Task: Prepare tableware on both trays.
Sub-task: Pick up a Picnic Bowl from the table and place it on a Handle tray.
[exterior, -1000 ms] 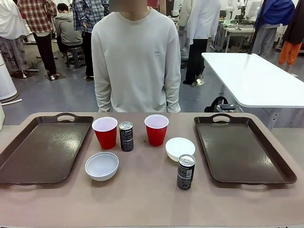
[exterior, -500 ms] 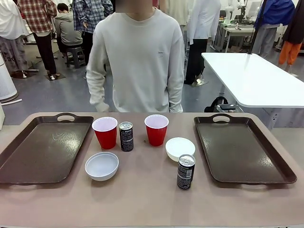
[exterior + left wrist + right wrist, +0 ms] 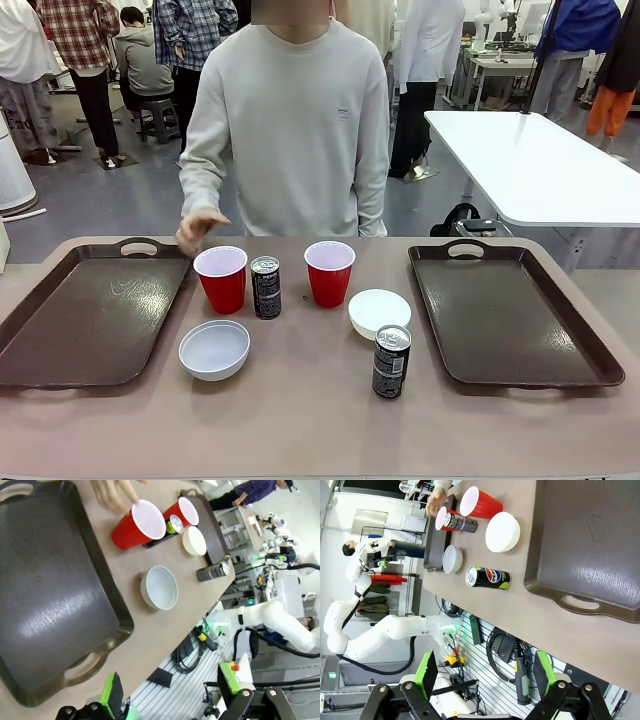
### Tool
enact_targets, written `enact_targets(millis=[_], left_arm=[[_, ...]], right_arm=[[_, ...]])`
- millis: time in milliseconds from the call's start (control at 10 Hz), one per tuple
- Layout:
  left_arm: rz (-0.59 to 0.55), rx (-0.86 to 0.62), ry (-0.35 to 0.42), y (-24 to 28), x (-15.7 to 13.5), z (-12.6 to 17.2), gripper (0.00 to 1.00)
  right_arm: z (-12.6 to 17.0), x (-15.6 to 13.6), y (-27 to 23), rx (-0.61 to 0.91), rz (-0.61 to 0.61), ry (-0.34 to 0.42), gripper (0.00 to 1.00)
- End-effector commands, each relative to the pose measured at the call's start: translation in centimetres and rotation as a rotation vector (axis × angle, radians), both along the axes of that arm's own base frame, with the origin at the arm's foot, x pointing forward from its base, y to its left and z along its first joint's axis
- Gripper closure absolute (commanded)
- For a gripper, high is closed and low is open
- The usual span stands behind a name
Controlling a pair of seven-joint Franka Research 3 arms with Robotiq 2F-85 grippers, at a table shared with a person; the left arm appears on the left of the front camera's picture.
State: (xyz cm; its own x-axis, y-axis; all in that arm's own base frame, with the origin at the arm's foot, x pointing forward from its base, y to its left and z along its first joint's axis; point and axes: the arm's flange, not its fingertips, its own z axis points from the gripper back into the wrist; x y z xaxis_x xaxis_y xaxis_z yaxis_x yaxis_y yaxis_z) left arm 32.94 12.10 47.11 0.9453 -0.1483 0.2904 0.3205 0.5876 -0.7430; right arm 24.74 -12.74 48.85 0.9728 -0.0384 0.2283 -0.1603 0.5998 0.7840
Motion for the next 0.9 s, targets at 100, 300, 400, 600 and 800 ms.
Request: enact_targets(millis=[100, 300, 400, 600, 800], left_arm=[[-0.01, -0.011, -0.01, 0.5, 0.1, 0.1, 0.0], [-0.01, -0.011, -0.01, 0.5, 0.1, 0.1, 0.0], [-0.01, -0.011, -0.01, 0.5, 0.1, 0.1, 0.0], [-0.01, -0.011, -0.01, 0.5, 0.1, 0.1, 0.0], [-0.01, -0.011, -0.01, 0.5, 0.1, 0.1, 0.0]], right_arm=[[1.0, 1.0, 1.4, -0.053, 0.005, 0.006, 0.0], [3.4, 2.9, 4.2, -0.152, 0.025, 0.028, 0.0], [5.0, 4.7, 6.5, -0.242, 0.046, 0.045, 0.0], [7.7, 9.7, 11.6, -0.36, 0.111, 0.115, 0.0], [8.7, 14.0, 16.7, -0.558, 0.093, 0.182, 0.0]])
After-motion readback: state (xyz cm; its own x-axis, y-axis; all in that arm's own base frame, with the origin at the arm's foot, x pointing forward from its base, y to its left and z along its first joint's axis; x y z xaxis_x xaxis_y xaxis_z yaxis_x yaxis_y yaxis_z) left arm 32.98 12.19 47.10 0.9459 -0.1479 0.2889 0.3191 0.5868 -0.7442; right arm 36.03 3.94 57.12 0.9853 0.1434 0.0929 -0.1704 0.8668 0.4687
